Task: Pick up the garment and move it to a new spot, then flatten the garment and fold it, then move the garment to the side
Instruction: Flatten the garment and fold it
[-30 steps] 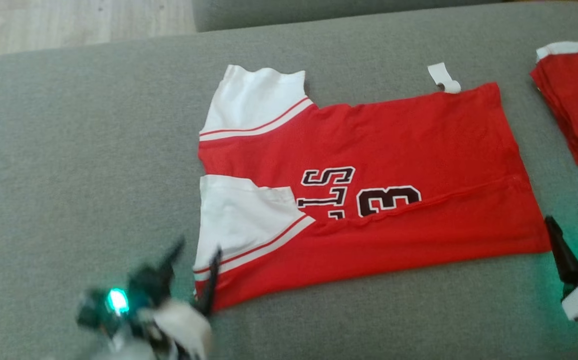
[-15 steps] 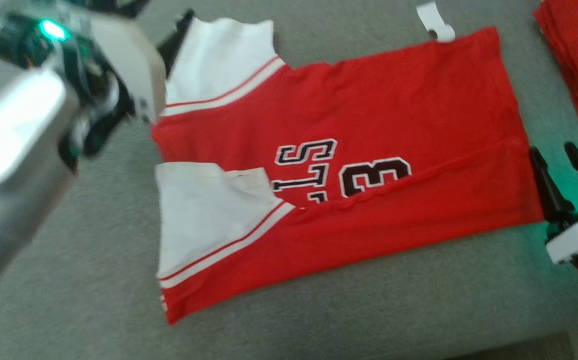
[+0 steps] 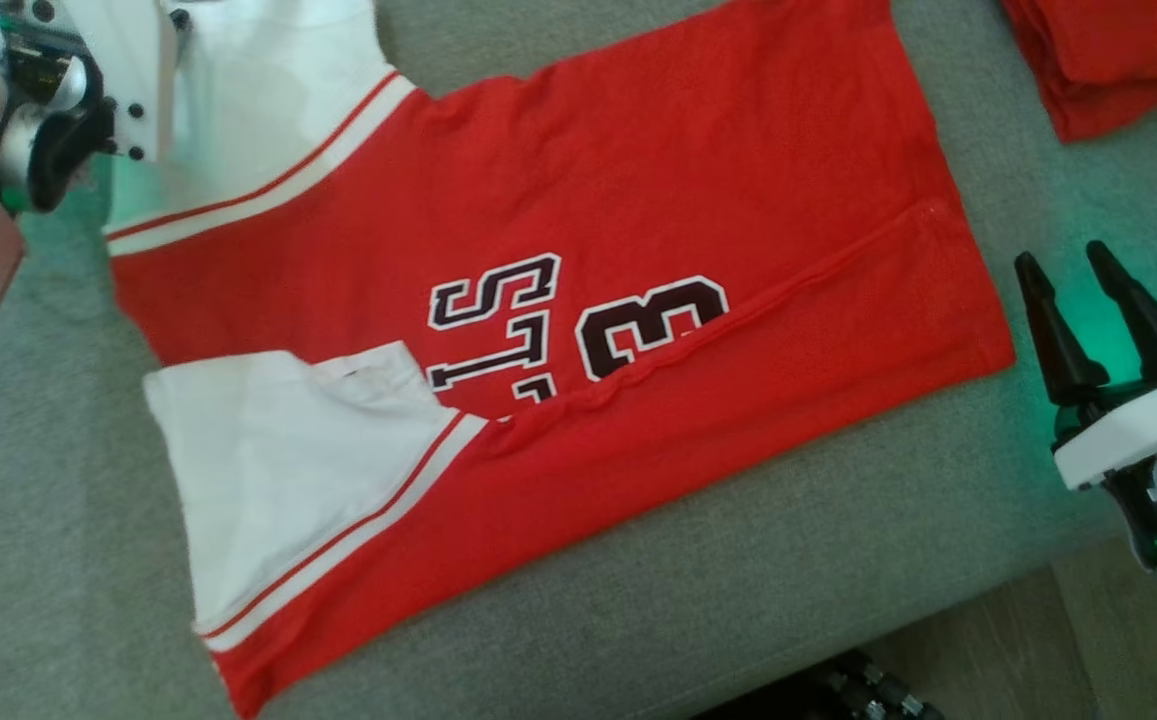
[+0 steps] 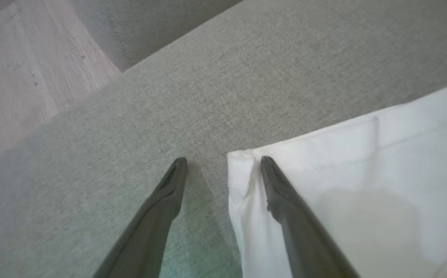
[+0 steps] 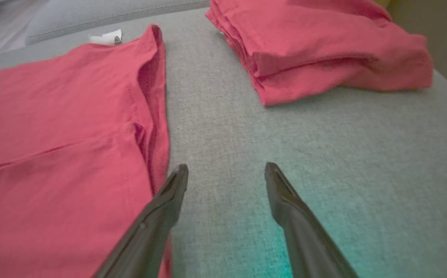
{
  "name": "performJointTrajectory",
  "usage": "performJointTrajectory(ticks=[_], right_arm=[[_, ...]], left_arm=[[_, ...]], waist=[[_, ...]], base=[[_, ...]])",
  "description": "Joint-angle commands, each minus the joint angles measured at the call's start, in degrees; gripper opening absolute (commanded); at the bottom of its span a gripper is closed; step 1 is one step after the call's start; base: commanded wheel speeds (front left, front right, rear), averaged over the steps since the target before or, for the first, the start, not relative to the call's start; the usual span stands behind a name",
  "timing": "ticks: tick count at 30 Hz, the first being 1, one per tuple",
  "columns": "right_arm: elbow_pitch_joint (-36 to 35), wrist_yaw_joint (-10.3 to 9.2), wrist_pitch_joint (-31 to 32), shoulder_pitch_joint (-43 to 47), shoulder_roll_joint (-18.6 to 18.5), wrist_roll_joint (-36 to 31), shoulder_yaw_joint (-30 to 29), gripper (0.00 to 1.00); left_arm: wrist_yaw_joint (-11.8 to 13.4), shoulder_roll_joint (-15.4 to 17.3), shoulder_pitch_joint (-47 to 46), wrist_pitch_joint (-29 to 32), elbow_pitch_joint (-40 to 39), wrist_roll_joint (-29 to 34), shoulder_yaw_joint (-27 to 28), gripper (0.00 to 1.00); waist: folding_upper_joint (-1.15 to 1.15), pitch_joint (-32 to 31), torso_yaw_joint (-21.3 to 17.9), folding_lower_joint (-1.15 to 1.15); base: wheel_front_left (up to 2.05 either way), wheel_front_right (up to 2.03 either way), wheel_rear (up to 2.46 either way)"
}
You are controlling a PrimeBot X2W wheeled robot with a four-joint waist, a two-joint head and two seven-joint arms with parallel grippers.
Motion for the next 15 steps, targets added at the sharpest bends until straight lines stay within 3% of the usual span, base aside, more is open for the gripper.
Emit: performJointTrajectory(ticks=[1, 2, 3, 4, 5, 15], right_arm=[[-0.48, 0.37, -0.98, 0.25, -1.37, 0.39, 0.76, 1.00], [-0.16, 0.37, -1.17, 0.07, -1.29, 0.52, 1.04, 1.00], [0.15, 0.37, -1.34, -0.18, -1.21, 0.67, 1.35, 1.00], [0.36, 0.37, -1.49, -0.43, -1.12, 0.82, 1.68, 1.00], [0.54, 0.37, -1.61, -0.67, -1.10, 0.99, 1.99, 1.00], [0.12, 0.37, -1.59, -5.95, -4.64, 3.30, 2.47, 1.00]], left_arm=[[-0.41, 2.32, -2.73, 1.04, -0.07, 0.89, 1.21, 0.92], [-0.60, 2.49, -2.65, 1.60, 0.48, 1.17, 0.72, 0.67], [-0.65, 2.60, -2.63, 1.77, 0.91, 1.28, 0.53, 0.51], [-0.81, 2.70, -2.61, 1.59, 1.29, 1.22, 0.56, 0.54], [-1.09, 2.76, -2.52, 1.53, 1.66, 1.09, 0.55, 0.02], [-4.67, 0.50, -4.84, -4.08, 1.58, 1.90, 0.55, 0.00]], waist=[[0.00, 0.67, -0.73, -0.01], [0.00, 0.76, -0.82, -0.01], [0.00, 0.86, -0.91, -0.01], [0.00, 0.93, -1.00, -0.01], [0.00, 0.97, -1.04, -0.01], [0.00, -0.39, 1.72, -0.01]], base=[[0.00, 0.00, 0.00], [0.00, 0.00, 0.00], [0.00, 0.00, 0.00], [0.00, 0.00, 0.00], [0.00, 0.00, 0.00], [0.00, 0.00, 0.00]])
